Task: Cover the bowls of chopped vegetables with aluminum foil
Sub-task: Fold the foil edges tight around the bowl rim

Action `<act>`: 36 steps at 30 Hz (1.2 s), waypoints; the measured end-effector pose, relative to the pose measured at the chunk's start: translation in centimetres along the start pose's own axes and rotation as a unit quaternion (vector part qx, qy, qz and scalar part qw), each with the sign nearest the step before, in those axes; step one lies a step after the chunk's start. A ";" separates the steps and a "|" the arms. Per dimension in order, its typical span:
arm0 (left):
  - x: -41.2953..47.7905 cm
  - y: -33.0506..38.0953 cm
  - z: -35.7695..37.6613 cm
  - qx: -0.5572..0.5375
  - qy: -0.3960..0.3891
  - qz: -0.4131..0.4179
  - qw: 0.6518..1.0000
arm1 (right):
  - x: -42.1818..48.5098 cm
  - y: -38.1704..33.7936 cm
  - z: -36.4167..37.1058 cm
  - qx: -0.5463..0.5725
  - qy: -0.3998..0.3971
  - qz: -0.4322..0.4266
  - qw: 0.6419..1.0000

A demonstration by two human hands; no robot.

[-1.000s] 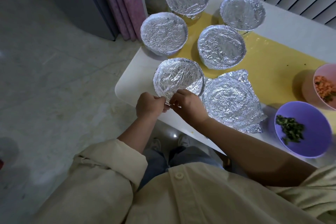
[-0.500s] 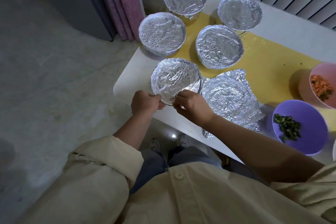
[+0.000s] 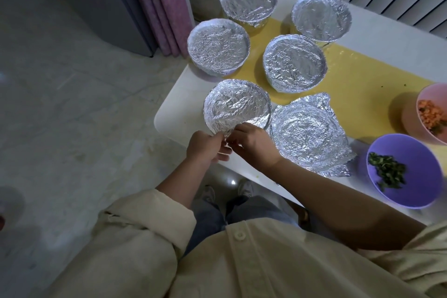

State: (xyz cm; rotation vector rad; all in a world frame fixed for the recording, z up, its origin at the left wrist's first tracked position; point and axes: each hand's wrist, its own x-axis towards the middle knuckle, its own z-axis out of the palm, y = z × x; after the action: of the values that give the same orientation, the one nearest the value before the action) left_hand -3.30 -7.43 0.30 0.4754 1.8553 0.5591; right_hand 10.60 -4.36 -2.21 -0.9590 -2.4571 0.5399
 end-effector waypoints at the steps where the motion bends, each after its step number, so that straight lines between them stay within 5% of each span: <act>1: 0.0 0.0 0.0 -0.002 0.002 0.003 1.000 | 0.0 0.0 0.0 0.002 -0.002 -0.001 1.000; 6: 0.3 -0.1 0.3 -0.014 0.022 0.019 0.999 | -0.8 0.9 -0.7 0.055 -0.023 0.029 0.998; 10: -0.2 -0.2 0.5 -0.046 -0.026 0.008 0.999 | -2.8 1.6 -2.5 0.095 0.107 0.185 0.972; 14: -0.5 -0.4 0.1 -0.033 -0.133 -0.062 0.989 | -3.7 2.1 -3.3 0.166 0.209 0.395 0.879; 16: 0.1 -0.7 -0.3 -0.029 -0.097 -0.081 0.992 | -3.7 2.3 -3.4 0.209 0.233 0.496 0.810; 18: 1.2 -0.9 -0.9 -0.034 0.017 -0.025 0.999 | -3.9 2.5 -3.2 0.228 0.234 0.548 0.770; 21: 2.7 -0.3 -1.4 0.020 0.155 0.129 0.979 | -3.5 2.1 -2.9 0.245 0.241 0.572 0.744; 25: 3.2 1.4 -1.4 0.112 0.181 0.241 0.947 | -2.0 2.0 -3.0 0.227 0.254 0.576 0.743; 31: 4.3 1.1 -0.8 0.166 0.209 0.259 0.928 | -0.9 1.8 -2.9 0.176 0.251 0.574 0.759; 36: 4.5 1.6 -1.0 0.180 0.213 0.250 0.927 | -1.0 2.6 -3.2 0.244 0.238 0.596 0.727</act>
State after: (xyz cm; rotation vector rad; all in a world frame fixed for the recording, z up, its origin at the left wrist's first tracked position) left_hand -5.70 -3.75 -1.88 1.1705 2.2751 0.6992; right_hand 14.31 -2.69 -1.12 -2.0161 -0.8809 1.0633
